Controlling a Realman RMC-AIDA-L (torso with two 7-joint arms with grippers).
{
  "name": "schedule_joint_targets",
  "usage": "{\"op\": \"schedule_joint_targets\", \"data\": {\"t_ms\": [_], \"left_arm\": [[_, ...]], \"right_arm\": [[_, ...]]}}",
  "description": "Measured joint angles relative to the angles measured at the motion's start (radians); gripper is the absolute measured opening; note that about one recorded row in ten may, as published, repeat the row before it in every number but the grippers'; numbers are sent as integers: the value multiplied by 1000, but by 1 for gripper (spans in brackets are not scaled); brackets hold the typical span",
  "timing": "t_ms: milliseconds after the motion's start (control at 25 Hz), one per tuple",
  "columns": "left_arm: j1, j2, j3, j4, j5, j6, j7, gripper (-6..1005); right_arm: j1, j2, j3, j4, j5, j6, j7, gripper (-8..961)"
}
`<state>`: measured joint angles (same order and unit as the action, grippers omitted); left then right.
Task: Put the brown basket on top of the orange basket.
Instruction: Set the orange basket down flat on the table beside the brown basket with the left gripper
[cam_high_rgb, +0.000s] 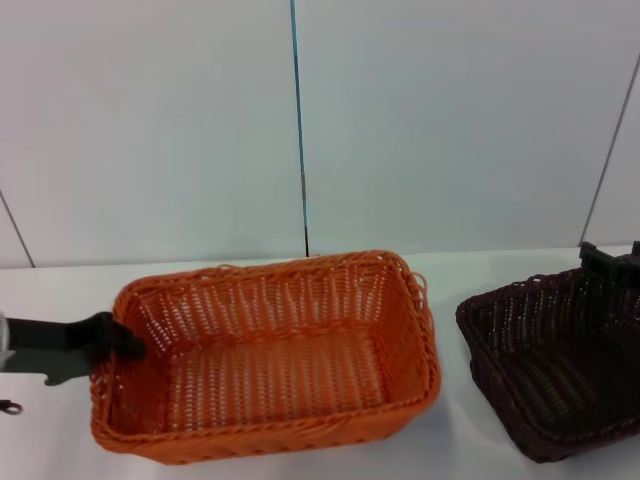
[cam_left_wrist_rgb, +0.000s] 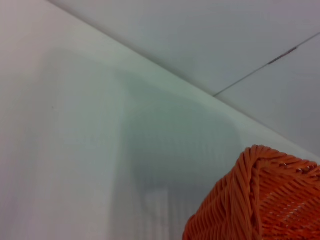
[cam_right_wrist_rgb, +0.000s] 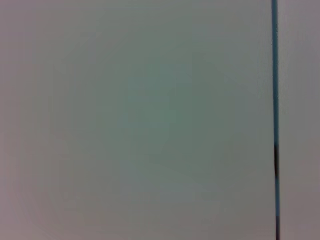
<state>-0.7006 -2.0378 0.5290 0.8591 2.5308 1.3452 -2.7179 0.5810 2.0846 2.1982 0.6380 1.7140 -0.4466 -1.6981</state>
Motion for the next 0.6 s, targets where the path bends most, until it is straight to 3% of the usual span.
{"op": "schedule_joint_targets", "data": {"t_ms": [600], "left_arm": [[8, -61, 11, -107, 0, -211, 11, 158]], "right_arm": [[-3, 0, 0, -5, -14, 4, 0, 753]]}}
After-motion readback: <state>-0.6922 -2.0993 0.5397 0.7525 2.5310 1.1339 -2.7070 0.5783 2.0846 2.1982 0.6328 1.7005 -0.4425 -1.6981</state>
